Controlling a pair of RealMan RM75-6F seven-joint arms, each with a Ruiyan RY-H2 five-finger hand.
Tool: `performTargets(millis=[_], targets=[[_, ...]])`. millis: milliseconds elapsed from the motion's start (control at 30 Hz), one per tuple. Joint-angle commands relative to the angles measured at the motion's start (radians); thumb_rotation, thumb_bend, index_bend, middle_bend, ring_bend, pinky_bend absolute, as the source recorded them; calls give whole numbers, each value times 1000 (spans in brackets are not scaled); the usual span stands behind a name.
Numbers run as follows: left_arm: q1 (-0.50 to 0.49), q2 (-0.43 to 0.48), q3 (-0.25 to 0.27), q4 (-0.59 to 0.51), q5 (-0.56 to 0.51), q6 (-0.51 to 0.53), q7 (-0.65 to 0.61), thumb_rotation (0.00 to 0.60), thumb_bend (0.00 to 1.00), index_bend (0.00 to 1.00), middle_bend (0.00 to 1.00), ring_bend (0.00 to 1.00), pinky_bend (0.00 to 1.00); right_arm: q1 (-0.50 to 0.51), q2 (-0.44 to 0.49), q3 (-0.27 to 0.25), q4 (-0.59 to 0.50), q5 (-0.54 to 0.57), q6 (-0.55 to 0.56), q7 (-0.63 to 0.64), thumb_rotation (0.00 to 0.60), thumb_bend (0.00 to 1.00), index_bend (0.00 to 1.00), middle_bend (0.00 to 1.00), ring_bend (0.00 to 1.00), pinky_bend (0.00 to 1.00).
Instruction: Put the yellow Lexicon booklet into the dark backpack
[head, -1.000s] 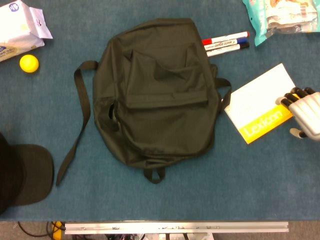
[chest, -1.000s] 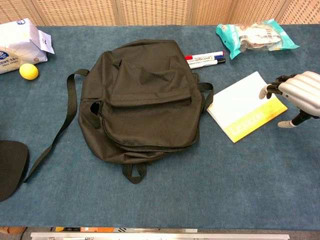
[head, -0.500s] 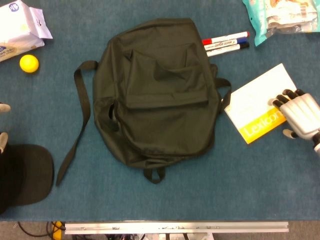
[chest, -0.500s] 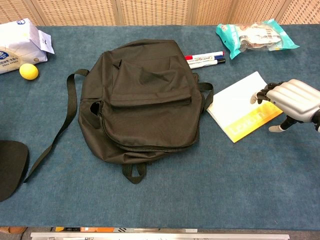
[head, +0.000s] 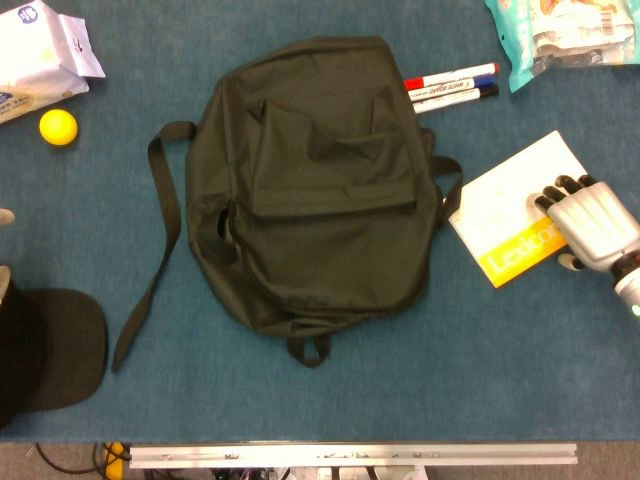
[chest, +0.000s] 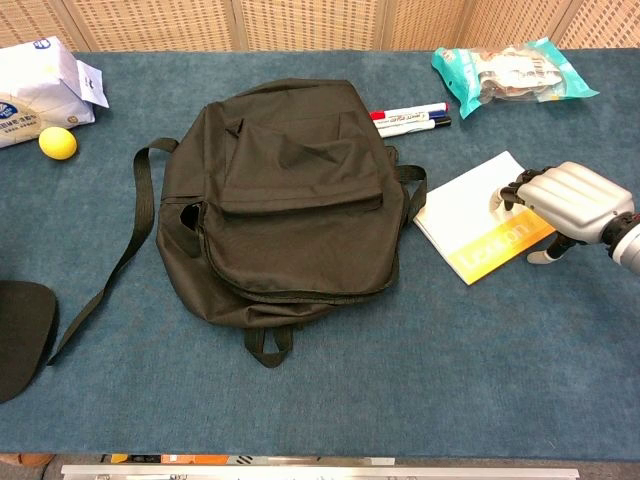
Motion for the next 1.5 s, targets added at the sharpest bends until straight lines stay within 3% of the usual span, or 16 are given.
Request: performTargets(millis=[33,233,333,667,1000,1233,1367,1500], targets=[[0,0,-1,2,-2,0,-2,600,293,299,282,206,219,5,-5,1,5,6,-3,0,600,0,307,369,236,341],[1,1,-3,4,-5,1,-8,600,293,300,282,206,219,14,-4,6,-2,20,-7,6,600,11,307,369,236,341],[2,0,-2,9,-7,0,-12,600,293,299,282,206,219,18,-1,7,-6,24,-7,8,600,84,307,369,236,341],[3,-1,-4,16,-11,-1,-18,600,293,299,282,206,219,29,-10,5,0,29,-4,13,600,161,307,374,236,342],[0,-1,-7,18,-13,-4,-22,600,293,299,282,206,219,43,-29,18,27,23,16,53,600,386,307,405,254,348],[0,2,-10,20,-14,-3,-37,600,294,299,282,206,218,61,-50,46,35,25,42,64,600,421,313,417,266,359],[-1,5,-9,20,-15,-7,-45,600,293,300,282,206,219,74,-63,63,38,36,42,54,600,525,339,422,267,363],[0,8,-11,20,-19,-7,-52,600,293,300,282,206,219,84,-81,73,47,49,40,41,600,547,373,437,270,368]])
